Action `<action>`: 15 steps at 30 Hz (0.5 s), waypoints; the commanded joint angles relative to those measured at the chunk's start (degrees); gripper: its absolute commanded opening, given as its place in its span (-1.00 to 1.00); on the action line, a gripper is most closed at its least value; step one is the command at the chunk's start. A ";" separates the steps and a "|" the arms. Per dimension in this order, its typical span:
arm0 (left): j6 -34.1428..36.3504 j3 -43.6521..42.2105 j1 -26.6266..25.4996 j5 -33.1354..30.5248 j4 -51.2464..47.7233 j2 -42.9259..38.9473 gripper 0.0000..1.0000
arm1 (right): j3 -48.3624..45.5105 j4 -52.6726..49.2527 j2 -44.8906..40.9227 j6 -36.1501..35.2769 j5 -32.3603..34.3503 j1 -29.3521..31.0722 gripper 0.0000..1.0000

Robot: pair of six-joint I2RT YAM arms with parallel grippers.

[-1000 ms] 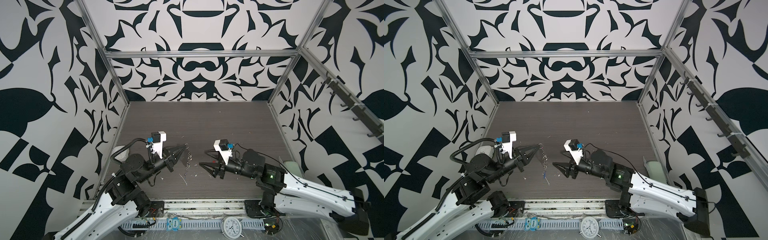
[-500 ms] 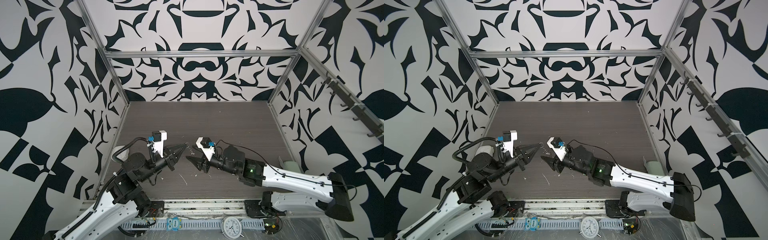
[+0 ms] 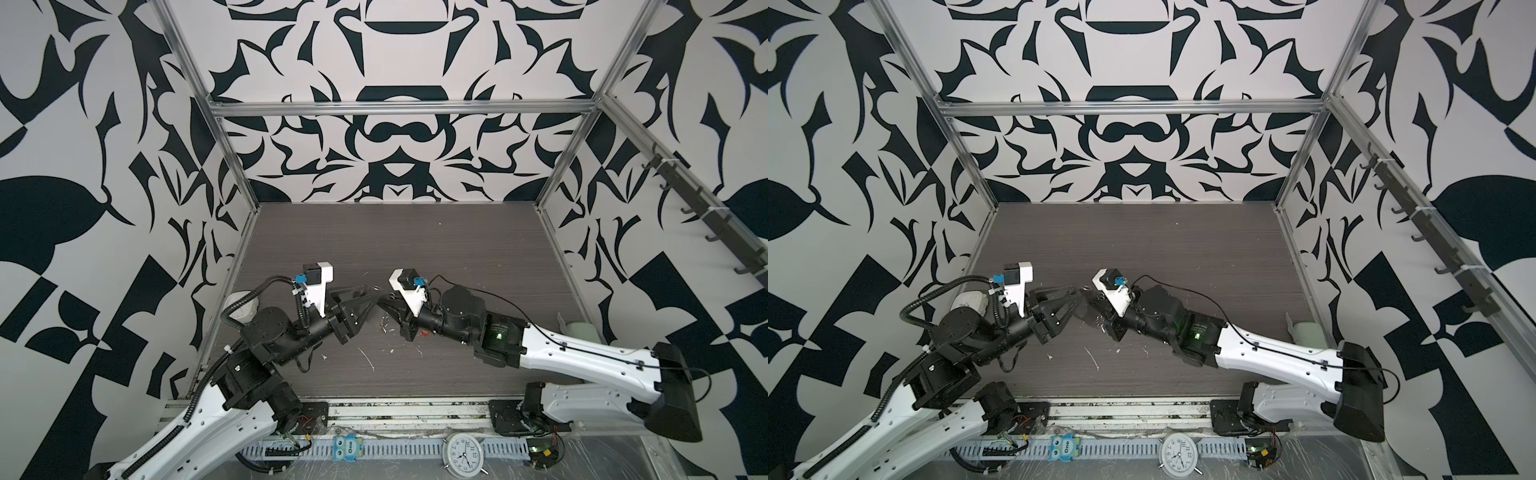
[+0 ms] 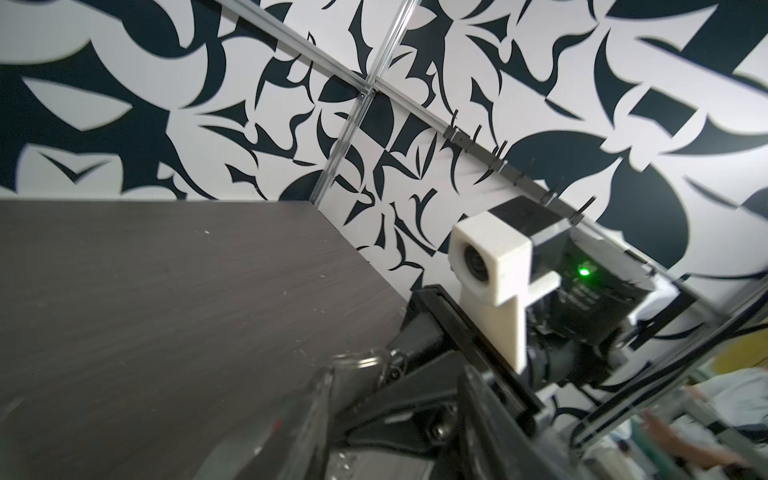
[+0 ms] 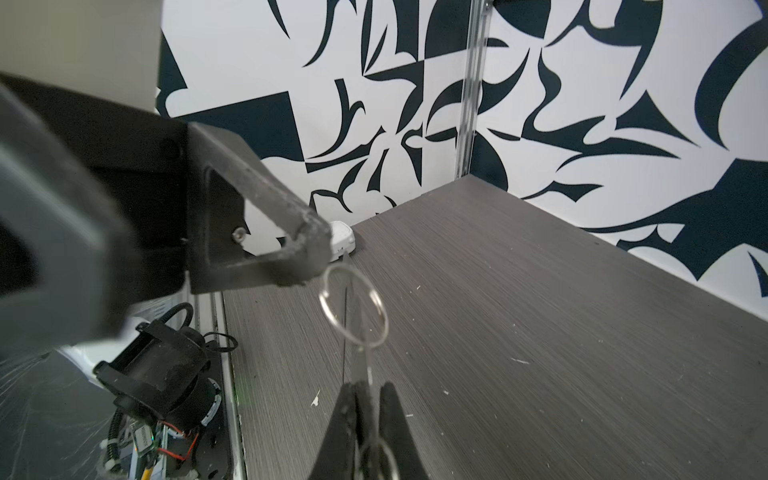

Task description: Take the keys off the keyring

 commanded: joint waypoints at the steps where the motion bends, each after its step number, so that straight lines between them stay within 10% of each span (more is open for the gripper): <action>1: 1.42 1.21 -0.14 0.58 -2.42 -2.67 0.15 | 2.84 -2.51 -4.47 5.26 -8.47 -5.61 -1.00; 15: 4.58 0.52 -0.14 3.47 -7.38 -2.60 0.35 | 8.17 -10.55 -8.14 9.48 -41.26 -19.10 -1.00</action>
